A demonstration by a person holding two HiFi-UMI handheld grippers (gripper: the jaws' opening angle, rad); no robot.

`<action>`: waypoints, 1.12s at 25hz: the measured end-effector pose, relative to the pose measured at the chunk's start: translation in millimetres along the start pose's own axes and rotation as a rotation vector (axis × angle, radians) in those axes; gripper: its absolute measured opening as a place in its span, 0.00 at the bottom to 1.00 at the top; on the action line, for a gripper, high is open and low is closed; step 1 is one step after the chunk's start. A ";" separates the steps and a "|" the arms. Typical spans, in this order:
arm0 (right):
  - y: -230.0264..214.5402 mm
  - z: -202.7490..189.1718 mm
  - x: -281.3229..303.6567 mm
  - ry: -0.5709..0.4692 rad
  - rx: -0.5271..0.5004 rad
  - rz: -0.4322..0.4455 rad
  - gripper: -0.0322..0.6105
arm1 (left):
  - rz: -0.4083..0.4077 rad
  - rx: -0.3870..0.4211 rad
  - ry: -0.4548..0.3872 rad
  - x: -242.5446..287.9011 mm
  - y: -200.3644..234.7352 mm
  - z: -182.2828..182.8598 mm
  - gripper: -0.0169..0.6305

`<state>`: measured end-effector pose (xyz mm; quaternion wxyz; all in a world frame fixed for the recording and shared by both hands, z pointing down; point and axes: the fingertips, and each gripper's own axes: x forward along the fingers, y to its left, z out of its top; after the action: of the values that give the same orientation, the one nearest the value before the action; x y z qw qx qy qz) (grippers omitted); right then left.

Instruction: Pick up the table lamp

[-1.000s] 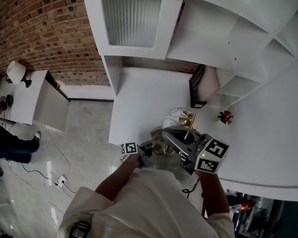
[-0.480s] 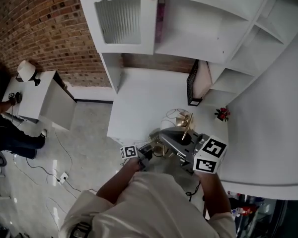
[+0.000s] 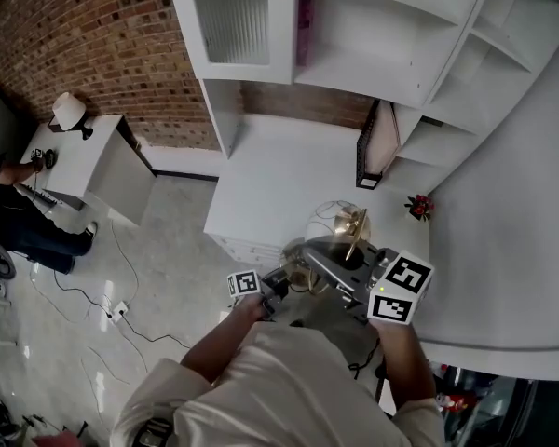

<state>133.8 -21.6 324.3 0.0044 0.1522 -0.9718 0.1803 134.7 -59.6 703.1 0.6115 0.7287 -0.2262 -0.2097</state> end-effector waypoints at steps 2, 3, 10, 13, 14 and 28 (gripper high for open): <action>6.0 -1.9 -2.9 -0.002 0.001 0.018 0.09 | 0.006 0.004 -0.015 -6.1 -1.5 -3.2 0.23; 8.8 -3.6 -3.7 0.000 0.000 0.026 0.09 | 0.011 0.008 -0.022 -9.4 -1.4 -4.3 0.23; 26.9 -11.6 1.5 0.014 -0.001 0.076 0.09 | 0.019 0.023 -0.064 -33.1 -6.4 -7.1 0.23; 33.0 -12.7 9.0 0.014 0.003 0.086 0.09 | 0.063 0.051 -0.066 -47.8 0.5 -4.1 0.23; 34.8 -13.3 11.9 0.014 0.004 0.089 0.09 | 0.047 0.028 -0.072 -50.3 -1.7 -4.0 0.23; 49.3 -15.2 63.7 0.017 0.011 0.062 0.10 | 0.033 0.003 -0.058 -92.4 0.5 24.9 0.23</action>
<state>57.7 8.8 325.3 0.0060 0.1206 -0.9749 0.1870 45.3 -25.4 702.2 0.6068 0.7195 -0.2563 -0.2200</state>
